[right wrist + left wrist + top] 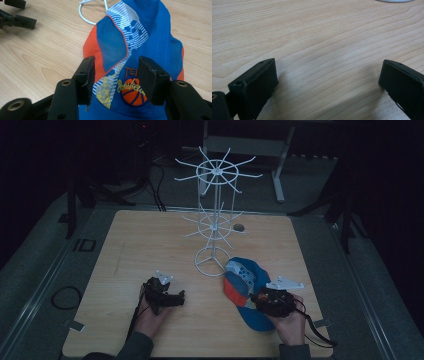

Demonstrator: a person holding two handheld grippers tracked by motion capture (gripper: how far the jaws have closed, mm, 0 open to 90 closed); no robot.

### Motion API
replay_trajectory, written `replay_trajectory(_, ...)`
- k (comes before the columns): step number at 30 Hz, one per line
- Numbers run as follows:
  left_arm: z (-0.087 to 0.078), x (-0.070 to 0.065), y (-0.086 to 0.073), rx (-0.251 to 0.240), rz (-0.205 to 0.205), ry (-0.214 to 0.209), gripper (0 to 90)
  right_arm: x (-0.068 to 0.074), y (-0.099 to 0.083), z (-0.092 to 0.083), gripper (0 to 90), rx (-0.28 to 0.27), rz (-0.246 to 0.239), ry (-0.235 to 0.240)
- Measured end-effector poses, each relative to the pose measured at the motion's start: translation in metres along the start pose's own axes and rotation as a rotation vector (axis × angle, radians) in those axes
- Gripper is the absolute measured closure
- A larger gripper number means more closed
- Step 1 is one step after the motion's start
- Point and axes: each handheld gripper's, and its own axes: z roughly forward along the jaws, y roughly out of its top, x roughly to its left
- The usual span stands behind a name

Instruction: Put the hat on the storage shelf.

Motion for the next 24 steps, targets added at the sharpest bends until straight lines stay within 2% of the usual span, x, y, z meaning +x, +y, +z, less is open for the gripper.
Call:
replay_trajectory(5,0.000,0.000,0.000,0.000,0.000,0.000,2.4,0.000,-0.001,0.000,48.9,0.011,0.000,-0.015)
replay_trajectory(17,0.000,0.000,0.000,0.000,0.000,0.000,2.4,-0.007,0.003,-0.003,48.1,0.034,0.015,-0.012)
replay_trajectory(20,0.000,0.000,0.000,0.000,0.000,0.000,2.4,-0.010,0.005,-0.002,43.2,0.046,0.019,-0.029)
replay_trajectory(24,0.000,0.000,0.000,0.000,0.000,0.000,2.4,-0.013,0.007,0.000,41.5,0.056,0.022,-0.029)
